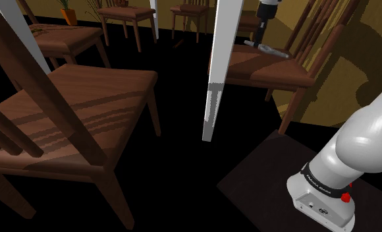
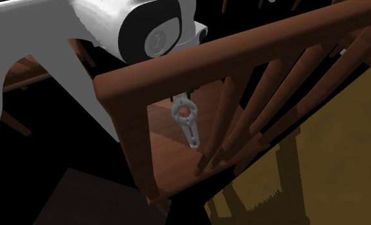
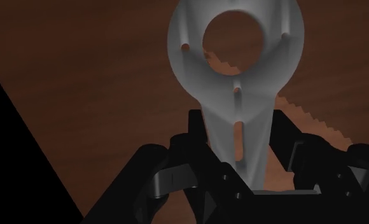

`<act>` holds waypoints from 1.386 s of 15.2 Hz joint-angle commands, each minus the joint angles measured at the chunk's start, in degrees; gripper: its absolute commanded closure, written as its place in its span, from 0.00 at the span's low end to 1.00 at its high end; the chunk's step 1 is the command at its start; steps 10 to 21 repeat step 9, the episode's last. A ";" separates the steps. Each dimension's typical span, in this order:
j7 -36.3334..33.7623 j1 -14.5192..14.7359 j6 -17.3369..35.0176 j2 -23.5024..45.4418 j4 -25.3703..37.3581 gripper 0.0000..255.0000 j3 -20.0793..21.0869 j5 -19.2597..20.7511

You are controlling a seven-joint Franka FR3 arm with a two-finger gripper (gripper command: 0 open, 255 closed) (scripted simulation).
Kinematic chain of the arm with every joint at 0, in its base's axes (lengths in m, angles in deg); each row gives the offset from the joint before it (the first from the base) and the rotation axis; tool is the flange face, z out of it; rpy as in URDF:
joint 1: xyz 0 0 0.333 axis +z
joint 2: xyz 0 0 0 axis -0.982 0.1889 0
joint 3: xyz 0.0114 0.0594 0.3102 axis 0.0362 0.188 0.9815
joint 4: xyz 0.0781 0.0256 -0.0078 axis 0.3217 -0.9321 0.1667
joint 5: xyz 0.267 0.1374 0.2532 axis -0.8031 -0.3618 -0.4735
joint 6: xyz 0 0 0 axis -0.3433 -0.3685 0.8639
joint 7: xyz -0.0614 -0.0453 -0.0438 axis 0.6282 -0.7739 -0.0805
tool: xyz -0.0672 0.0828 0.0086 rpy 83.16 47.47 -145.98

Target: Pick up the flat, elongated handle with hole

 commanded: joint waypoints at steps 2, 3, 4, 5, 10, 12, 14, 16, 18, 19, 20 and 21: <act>0.22 -0.02 -2.54 0.35 2.87 1.00 -0.05 -0.15; 0.25 -0.01 -3.32 0.41 3.70 1.00 -0.05 -0.18; 0.28 -0.01 -4.10 0.48 4.55 1.00 -0.05 -0.21; 0.31 0.00 -4.89 0.57 5.41 1.00 -0.05 -0.25; 0.40 0.00 -6.58 0.80 7.32 1.00 -0.05 -0.34; 0.40 0.00 -6.58 0.80 7.32 1.00 -0.05 -0.34; 0.40 0.00 -6.58 0.80 7.32 1.00 -0.05 -0.34; 0.40 0.00 -6.58 0.80 7.32 1.00 -0.05 -0.34; 0.40 0.00 -6.58 0.80 7.32 1.00 -0.05 -0.34; 0.40 0.00 -6.58 0.80 7.32 1.00 -0.05 -0.34; 0.40 0.00 -6.58 0.80 7.32 1.00 -0.05 -0.34; 0.40 0.00 -6.58 0.80 7.32 1.00 -0.05 -0.34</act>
